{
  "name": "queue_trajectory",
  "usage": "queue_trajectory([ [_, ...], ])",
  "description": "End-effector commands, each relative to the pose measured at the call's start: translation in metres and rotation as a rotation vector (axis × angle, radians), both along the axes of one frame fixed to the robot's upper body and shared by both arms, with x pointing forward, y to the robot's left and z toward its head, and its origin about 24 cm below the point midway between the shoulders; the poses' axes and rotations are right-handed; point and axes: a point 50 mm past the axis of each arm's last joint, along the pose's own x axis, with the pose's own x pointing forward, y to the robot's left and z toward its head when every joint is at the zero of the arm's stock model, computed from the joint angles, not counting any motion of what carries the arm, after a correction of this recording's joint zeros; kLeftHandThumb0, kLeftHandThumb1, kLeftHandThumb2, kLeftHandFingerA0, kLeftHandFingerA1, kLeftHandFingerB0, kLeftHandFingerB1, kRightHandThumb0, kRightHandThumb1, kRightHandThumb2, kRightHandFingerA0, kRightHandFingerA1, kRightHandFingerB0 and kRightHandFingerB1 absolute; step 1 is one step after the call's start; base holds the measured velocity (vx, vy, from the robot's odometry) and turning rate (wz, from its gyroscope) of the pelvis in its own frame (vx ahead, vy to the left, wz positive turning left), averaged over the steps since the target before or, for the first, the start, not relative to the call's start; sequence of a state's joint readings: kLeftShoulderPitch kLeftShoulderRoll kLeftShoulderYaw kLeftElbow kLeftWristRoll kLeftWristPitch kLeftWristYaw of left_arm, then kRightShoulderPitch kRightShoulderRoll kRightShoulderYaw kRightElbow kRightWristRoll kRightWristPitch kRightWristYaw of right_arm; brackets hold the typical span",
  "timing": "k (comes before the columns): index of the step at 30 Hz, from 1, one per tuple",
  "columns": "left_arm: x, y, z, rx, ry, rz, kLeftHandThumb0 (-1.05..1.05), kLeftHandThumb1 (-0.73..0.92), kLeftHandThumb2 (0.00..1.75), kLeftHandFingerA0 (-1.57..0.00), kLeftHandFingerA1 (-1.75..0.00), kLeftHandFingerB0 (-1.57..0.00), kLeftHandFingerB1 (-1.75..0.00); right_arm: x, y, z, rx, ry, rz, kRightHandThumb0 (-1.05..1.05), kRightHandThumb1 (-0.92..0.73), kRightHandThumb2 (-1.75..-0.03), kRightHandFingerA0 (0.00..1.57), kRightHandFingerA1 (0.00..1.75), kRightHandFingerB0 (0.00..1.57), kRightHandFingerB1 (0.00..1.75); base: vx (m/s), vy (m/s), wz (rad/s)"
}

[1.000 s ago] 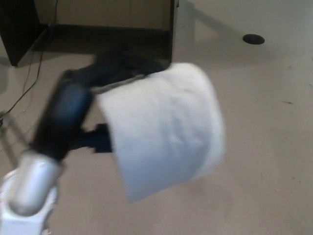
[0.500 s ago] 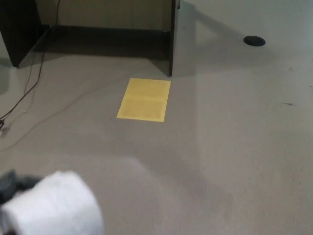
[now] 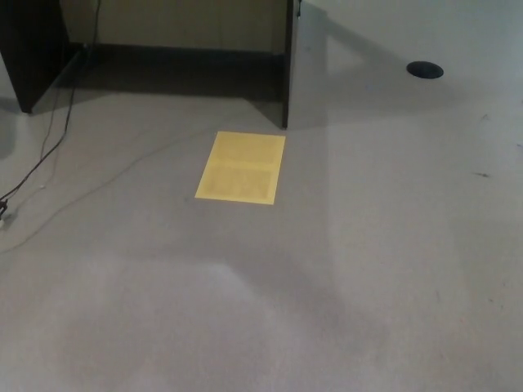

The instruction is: A person is holding a toilet paper roll and the robot extends its left hand to grab the roll by inserting its thumb into the gap in the middle and brings its hand down by its side. Then it extends its arm again to hand the toilet paper roll back to the person.

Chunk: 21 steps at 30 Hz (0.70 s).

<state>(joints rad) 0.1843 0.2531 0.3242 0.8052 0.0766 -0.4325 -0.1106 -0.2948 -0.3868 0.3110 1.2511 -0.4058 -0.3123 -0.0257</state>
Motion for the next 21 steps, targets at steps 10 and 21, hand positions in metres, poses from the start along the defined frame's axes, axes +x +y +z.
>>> queue_trajectory([
  [10,0.002,0.013,0.009,0.123,-0.072,-0.044,-0.11,0.81,0.73,-0.9,-1.47,-0.77,-1.24,0.001,-0.002,0.0,-0.027,0.015,-0.004,-0.44,-0.54,-0.86,0.63,0.67,0.42,0.53,0.0,0.0,0.0],
  [21,0.061,-0.015,0.063,0.111,-0.445,-0.191,-0.07,0.76,0.82,-0.92,-1.57,-0.75,-1.31,-0.006,-0.003,-0.003,-0.031,0.025,0.006,-0.43,-0.55,-0.86,0.66,0.69,0.43,0.53,0.0,0.0,0.0],
])
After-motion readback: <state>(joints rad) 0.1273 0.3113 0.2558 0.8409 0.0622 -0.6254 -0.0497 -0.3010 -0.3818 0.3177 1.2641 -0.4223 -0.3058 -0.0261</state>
